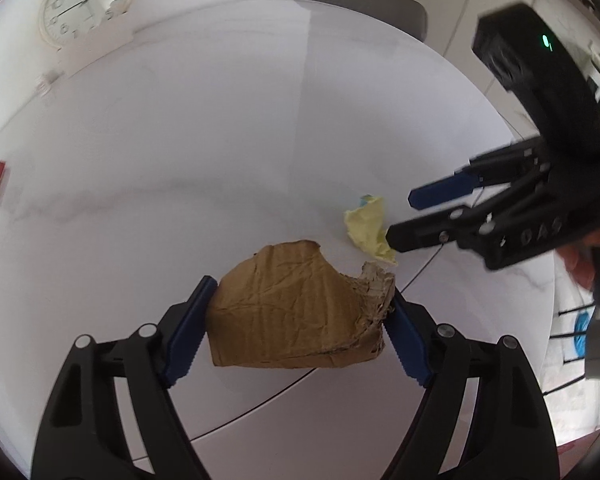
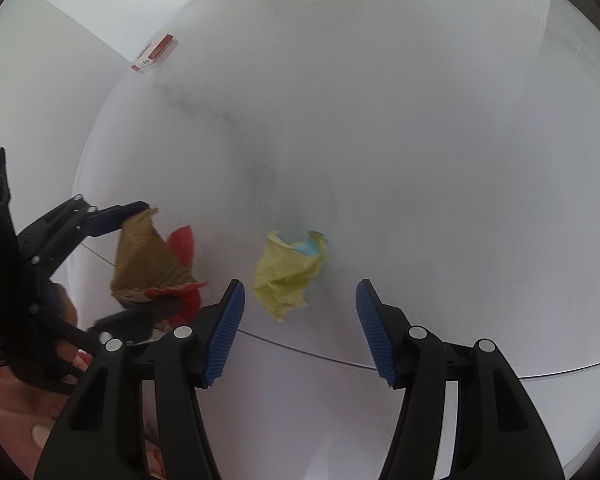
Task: Collect trash
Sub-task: 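Grasp the yellow crumpled paper with the right tool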
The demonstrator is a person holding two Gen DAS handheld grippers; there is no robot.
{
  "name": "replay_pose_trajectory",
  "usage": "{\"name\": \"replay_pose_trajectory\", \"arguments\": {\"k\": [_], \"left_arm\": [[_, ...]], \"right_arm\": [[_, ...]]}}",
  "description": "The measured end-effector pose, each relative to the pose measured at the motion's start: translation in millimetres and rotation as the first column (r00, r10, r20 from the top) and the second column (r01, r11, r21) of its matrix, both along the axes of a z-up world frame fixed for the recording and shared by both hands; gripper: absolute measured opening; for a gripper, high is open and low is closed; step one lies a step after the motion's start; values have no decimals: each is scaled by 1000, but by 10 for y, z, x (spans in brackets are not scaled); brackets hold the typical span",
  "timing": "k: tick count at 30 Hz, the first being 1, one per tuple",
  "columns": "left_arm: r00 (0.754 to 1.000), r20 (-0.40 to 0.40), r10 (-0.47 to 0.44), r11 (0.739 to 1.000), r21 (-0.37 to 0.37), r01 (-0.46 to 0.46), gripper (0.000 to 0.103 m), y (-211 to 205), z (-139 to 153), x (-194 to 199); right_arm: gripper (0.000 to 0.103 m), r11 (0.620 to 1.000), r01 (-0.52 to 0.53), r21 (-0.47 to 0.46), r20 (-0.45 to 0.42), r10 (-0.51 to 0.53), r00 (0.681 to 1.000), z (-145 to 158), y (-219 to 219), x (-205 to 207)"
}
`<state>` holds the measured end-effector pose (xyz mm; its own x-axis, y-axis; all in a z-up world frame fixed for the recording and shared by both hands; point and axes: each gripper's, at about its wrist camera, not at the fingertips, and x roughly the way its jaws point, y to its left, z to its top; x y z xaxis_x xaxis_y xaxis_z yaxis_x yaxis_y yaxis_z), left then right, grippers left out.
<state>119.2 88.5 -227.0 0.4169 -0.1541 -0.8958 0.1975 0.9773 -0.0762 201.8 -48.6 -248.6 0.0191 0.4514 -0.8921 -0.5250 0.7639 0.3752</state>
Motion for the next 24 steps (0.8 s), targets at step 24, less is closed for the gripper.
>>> {"name": "replay_pose_trajectory", "arguments": {"k": [24], "left_arm": [[996,66,56,998,-2,-56,77,192,650,-484]], "right_arm": [[37,936,305,-176,279,-250,927,592,-38,-885]]}}
